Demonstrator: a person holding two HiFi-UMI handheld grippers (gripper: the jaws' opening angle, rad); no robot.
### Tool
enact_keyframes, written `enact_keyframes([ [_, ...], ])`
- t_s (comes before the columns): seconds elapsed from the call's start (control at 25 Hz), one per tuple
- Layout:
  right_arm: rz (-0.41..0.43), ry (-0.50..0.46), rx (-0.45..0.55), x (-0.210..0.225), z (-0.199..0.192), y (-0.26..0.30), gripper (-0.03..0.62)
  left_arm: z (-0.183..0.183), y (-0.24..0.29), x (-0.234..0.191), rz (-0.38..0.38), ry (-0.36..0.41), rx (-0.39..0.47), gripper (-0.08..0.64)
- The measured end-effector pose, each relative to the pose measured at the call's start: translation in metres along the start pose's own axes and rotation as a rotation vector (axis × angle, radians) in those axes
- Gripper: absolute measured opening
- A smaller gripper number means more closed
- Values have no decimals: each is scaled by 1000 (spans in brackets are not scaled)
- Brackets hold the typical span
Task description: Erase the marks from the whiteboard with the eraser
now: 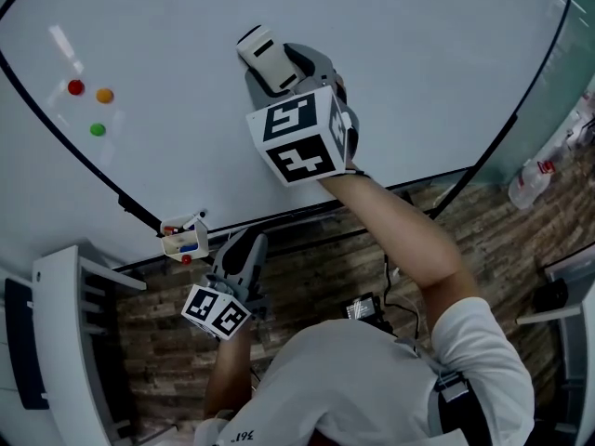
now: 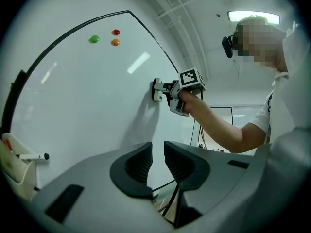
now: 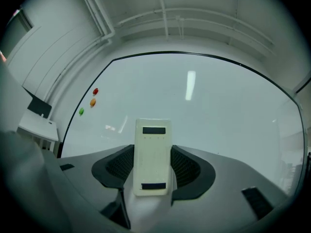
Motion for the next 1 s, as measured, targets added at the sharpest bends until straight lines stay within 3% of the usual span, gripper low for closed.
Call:
enact_keyframes([
  [0.32,-29,-29,-2,2,0,1,253,-7,10,2,-13,-12,-24,81],
  [0.56,-38,21,-2,23,-7,-7,253,-13,20,8,-18,-15,-42,82],
  [0.8,-24,131,-12,56,-17,-13,253,-19,35,14,-31,-18,-61,81],
  [1.0,-59,134,-28,86,-29,-24,253,-24,48,21,-46,-21,-72,81],
])
Point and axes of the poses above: the fingertips, and each gripper's own axes: y forward along the fingers, x to its right, z out of its top, the point moved 7 cm from there along -y, backward along the fingers, and after that the axes turned 2 degrees about -x, right-handed, at the moved point
